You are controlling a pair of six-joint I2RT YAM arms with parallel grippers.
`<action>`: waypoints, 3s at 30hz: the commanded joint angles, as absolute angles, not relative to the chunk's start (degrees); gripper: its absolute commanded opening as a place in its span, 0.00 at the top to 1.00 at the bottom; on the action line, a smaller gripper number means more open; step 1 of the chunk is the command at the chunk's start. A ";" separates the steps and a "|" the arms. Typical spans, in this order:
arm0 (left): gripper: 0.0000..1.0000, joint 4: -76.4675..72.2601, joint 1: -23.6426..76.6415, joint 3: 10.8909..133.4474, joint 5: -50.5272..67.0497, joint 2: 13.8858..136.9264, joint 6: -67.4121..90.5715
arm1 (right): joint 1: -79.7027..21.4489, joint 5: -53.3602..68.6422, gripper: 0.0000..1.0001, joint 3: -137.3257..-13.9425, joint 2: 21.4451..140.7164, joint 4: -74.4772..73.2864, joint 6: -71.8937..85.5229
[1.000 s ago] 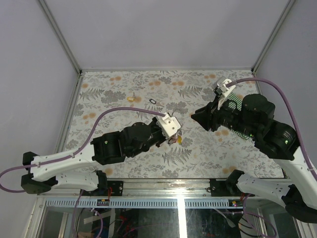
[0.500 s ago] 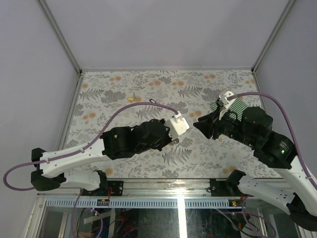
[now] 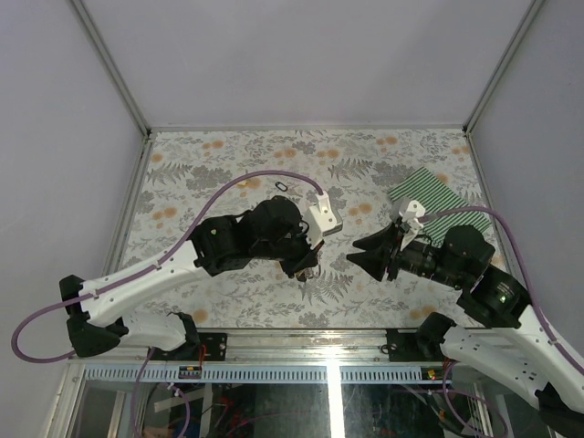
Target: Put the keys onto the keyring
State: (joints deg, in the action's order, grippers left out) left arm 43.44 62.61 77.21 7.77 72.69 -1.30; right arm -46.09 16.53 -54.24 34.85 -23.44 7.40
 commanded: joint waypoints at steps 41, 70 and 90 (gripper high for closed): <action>1.00 53.00 64.79 88.54 -0.49 78.24 -15.86 | -46.21 16.52 0.64 -38.13 43.70 6.50 69.44; 1.00 50.46 65.39 88.56 0.18 76.62 -15.69 | -46.23 20.10 0.90 -33.72 45.11 13.80 73.60; 1.00 47.00 65.57 85.40 1.06 74.18 -14.48 | -46.21 17.03 0.67 -35.72 40.76 10.23 61.10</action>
